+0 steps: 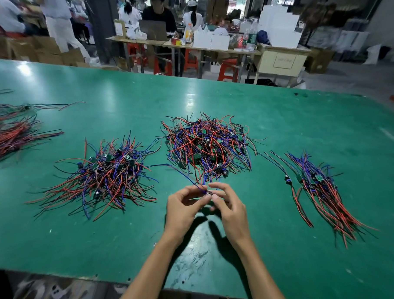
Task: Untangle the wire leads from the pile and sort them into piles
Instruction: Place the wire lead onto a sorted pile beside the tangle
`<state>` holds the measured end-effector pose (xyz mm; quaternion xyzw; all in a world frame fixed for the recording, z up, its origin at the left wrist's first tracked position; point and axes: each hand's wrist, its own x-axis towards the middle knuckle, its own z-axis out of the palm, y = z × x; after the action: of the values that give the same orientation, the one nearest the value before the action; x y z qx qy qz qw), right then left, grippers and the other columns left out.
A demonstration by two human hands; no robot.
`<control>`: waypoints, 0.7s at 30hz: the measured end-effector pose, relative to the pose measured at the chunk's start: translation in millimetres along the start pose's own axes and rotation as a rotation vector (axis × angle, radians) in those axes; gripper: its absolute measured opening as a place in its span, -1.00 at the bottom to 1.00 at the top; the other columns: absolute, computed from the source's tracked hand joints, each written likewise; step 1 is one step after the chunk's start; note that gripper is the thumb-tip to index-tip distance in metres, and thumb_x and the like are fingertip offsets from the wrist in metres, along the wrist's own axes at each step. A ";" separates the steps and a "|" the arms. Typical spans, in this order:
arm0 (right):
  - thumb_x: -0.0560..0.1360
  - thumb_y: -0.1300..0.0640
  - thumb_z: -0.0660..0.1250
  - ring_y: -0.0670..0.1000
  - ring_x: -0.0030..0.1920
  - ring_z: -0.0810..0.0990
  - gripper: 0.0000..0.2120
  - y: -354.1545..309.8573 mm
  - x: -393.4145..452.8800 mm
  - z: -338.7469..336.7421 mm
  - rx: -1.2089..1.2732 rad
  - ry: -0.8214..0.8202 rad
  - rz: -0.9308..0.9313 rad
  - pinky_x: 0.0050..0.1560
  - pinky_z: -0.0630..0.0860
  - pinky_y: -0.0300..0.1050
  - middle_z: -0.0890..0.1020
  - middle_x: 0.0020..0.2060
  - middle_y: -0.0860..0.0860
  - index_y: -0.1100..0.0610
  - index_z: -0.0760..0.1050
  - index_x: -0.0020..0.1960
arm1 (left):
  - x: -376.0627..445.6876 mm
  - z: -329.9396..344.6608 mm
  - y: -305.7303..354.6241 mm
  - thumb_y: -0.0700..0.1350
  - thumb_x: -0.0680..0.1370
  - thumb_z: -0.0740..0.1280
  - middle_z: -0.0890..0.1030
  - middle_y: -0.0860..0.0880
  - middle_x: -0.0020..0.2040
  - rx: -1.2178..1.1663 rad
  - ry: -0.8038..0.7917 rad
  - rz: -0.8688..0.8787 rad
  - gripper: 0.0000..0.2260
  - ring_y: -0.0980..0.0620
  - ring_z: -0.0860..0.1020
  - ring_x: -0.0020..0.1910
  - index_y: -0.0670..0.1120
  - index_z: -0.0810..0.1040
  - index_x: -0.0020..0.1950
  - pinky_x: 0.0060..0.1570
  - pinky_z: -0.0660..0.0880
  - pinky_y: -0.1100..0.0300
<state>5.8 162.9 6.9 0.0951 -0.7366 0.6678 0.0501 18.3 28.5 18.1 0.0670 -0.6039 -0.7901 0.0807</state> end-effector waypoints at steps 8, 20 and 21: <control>0.57 0.18 0.41 -0.21 -0.31 0.57 -0.80 -0.1 -4.9 1.6 -0.215 -0.038 -0.084 -0.22 0.42 -0.37 0.70 0.04 -0.23 -0.13 0.67 0.02 | -4.4 -1.0 -6.6 -0.54 0.42 0.41 0.63 -0.09 0.14 0.097 0.064 0.052 -0.56 -0.12 0.69 0.07 -0.21 0.63 0.23 0.11 0.63 0.04; 0.54 0.19 0.40 -0.14 -0.24 0.52 -0.67 -0.4 -7.4 6.1 -0.553 -0.145 -0.286 -0.10 0.54 -0.17 0.58 0.08 -0.25 -0.15 0.56 0.20 | -6.6 -3.0 -0.9 -0.52 0.53 0.22 0.52 -0.09 0.17 0.282 0.050 0.132 -0.44 0.07 0.57 0.12 0.02 0.51 0.36 0.14 0.51 0.24; 0.52 0.15 0.43 -0.12 -0.24 0.51 -0.74 -0.9 -7.7 6.7 -0.552 -0.127 -0.297 -0.10 0.54 -0.15 0.59 0.05 -0.24 -0.12 0.57 0.15 | -7.4 -2.1 -0.2 -0.51 0.55 0.22 0.53 -0.09 0.16 0.260 0.038 0.137 -0.48 0.10 0.58 0.12 0.00 0.52 0.34 0.12 0.51 0.29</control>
<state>13.8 156.7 5.5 0.2260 -0.8696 0.4208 0.1251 26.0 28.1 17.4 0.0502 -0.7029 -0.6963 0.1364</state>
